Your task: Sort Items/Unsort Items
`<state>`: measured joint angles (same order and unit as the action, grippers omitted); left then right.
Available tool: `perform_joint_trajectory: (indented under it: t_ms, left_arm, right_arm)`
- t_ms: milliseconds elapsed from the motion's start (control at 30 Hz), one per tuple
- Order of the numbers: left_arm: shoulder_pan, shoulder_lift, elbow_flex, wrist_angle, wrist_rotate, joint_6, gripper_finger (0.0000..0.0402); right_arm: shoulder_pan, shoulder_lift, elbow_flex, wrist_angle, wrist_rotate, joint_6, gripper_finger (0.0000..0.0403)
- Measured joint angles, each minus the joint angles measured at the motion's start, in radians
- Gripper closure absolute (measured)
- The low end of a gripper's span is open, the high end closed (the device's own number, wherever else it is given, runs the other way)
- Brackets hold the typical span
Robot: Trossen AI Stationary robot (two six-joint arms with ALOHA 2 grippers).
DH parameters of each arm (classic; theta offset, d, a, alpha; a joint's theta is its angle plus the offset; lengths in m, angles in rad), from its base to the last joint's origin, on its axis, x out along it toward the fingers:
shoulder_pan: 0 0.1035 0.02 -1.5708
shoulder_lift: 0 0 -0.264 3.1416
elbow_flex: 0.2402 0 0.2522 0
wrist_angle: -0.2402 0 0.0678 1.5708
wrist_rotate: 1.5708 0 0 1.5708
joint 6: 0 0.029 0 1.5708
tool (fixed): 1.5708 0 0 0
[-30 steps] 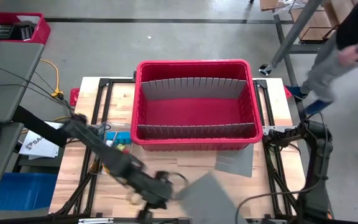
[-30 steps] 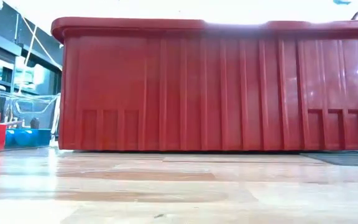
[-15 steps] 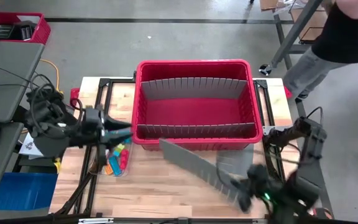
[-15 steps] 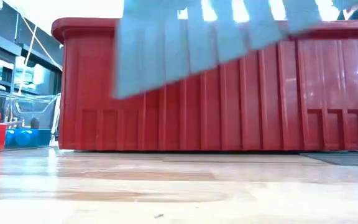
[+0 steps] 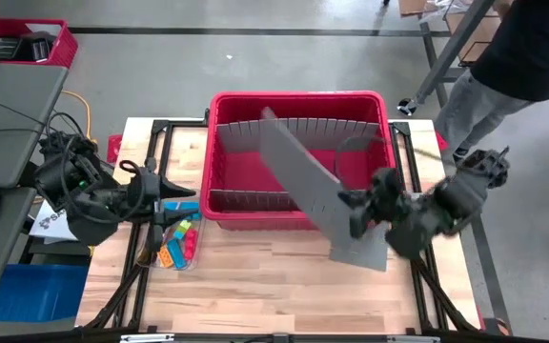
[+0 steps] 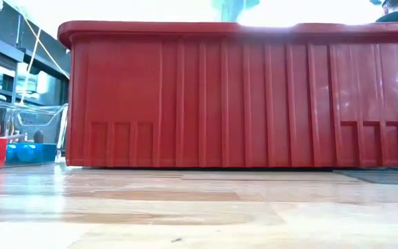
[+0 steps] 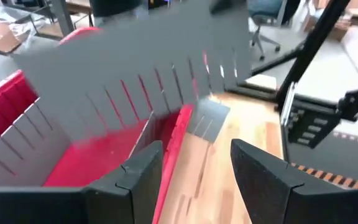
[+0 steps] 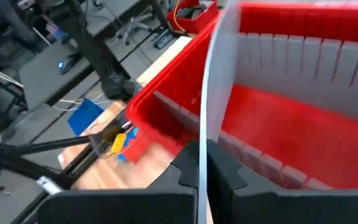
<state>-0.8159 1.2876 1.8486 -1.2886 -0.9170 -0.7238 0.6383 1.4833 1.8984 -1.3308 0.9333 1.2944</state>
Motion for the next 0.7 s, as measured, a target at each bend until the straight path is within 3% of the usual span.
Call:
perform_joint_trajectory:
  t_ms: [200,300,467,700]
  left_arm:
    - [-0.002,-0.051,-0.005,0.006,-0.024,0.055,0.0215]
    - [0.065,-0.073,-0.005,-0.001,-0.062,0.103,0.0215]
    - [0.284,-0.080,-0.004,0.000,-0.051,0.233,0.0215]
    - [0.618,0.015,-0.004,0.015,0.112,0.447,0.0215]
  right_arm:
    - [-0.128,-0.078,-0.001,0.088,-0.114,-0.207,0.0403]
    - [-0.176,-0.097,-0.001,0.146,-0.132,-0.296,0.0403]
    - [-0.239,-0.143,-0.002,0.200,-0.130,-0.415,0.0403]
    - [-0.276,-0.214,-0.001,0.197,-0.176,-0.517,0.0403]
